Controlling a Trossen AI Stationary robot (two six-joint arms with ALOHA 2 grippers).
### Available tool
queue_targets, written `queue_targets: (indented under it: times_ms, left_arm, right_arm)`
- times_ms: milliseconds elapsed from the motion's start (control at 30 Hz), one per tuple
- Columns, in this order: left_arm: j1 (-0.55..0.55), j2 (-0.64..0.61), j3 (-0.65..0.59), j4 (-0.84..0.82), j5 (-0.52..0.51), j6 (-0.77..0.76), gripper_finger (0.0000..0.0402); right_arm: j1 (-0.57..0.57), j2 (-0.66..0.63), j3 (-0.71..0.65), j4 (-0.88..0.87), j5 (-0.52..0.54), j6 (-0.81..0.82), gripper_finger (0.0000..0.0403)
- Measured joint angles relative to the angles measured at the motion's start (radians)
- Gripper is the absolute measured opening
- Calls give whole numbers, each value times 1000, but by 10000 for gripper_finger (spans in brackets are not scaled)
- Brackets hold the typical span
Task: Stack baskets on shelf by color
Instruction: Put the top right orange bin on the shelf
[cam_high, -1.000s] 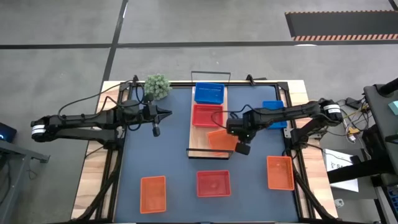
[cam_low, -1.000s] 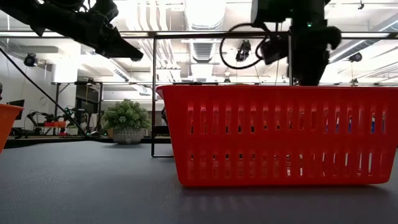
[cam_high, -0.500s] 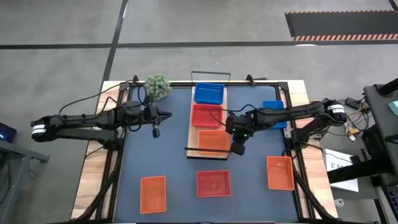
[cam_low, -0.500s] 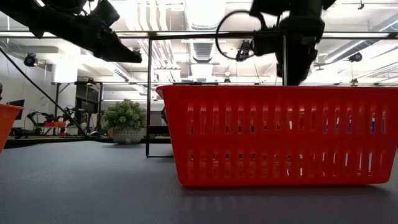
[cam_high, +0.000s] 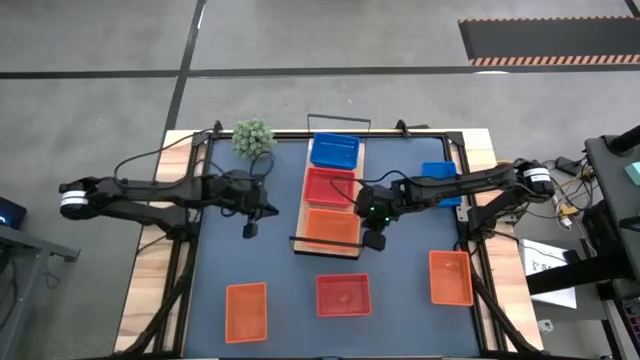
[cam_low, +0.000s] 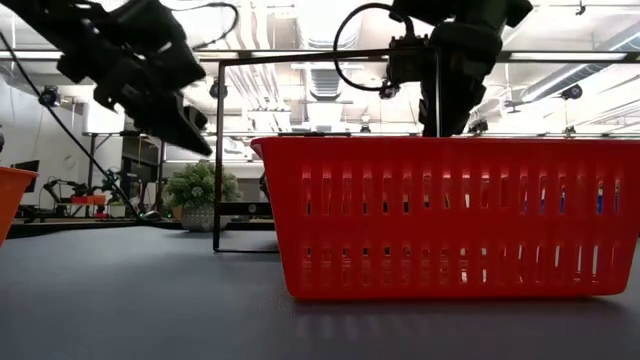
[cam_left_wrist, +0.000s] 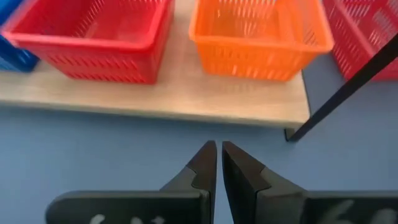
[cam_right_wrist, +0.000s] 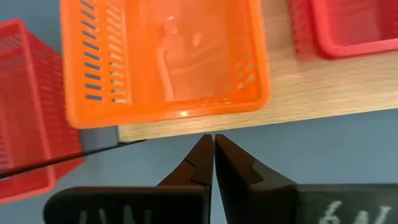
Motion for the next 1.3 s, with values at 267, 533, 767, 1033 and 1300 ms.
queue_targets:
  times_ms: [267, 533, 767, 1033, 1300]
  left_arm:
    - [-3, 122, 47, 15, 22, 15, 10]
    - [-42, 225, 44, 143, 71, -71, 10]
    - [-85, 276, 44, 218, 74, -88, 10]
    - [-88, 318, 49, 353, 51, -88, 10]
    - [-86, 307, 49, 385, -93, -88, 10]
  right_arm:
    - [0, 12, -9, 84, 45, -88, 8]
    - [-7, 1, 0, 63, 77, -128, 8]
    - [-4, -8, 2, 31, 70, -111, 8]
    - [-4, -13, 0, 29, 71, -120, 8]
    - [3, -12, 0, 37, 74, -133, 8]
